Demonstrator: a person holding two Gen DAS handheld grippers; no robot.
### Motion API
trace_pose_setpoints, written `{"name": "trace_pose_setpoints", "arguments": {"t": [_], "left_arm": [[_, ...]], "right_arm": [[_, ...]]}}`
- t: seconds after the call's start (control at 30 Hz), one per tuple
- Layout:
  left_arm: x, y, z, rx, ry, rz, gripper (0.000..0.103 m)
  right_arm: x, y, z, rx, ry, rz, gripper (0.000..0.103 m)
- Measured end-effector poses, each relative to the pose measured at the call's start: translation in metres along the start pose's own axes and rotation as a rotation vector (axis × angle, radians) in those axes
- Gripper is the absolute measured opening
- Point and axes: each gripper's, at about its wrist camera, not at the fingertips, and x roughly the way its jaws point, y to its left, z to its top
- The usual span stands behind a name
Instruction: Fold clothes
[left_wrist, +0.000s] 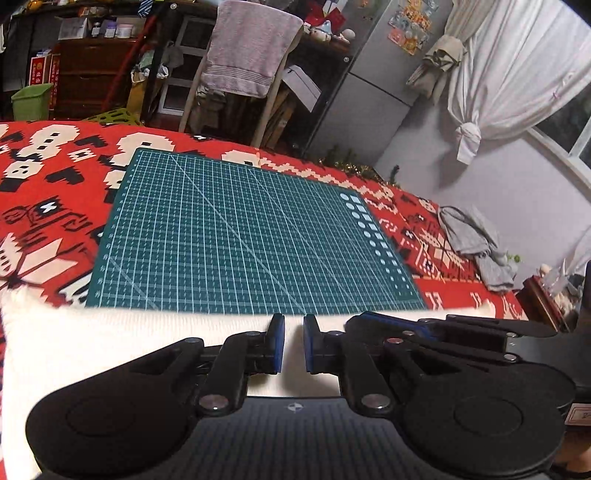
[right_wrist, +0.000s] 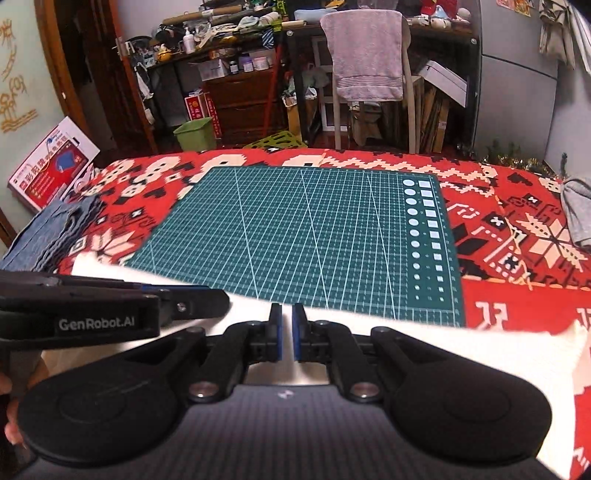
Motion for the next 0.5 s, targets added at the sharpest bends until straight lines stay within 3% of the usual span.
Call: {"name": "trace_pose_setpoints", "arguments": {"t": [0.2, 0.5], "left_arm": [[0.001, 0.002, 0.002, 0.014, -0.004, 0.021, 0.01], [-0.026, 0.039, -0.001, -0.085, -0.048, 0.098, 0.006]], "right_arm": [[0.001, -0.011, -0.003, 0.026, -0.012, -0.039, 0.005], [-0.033, -0.08, -0.016, 0.201, -0.044, -0.161, 0.004]]}}
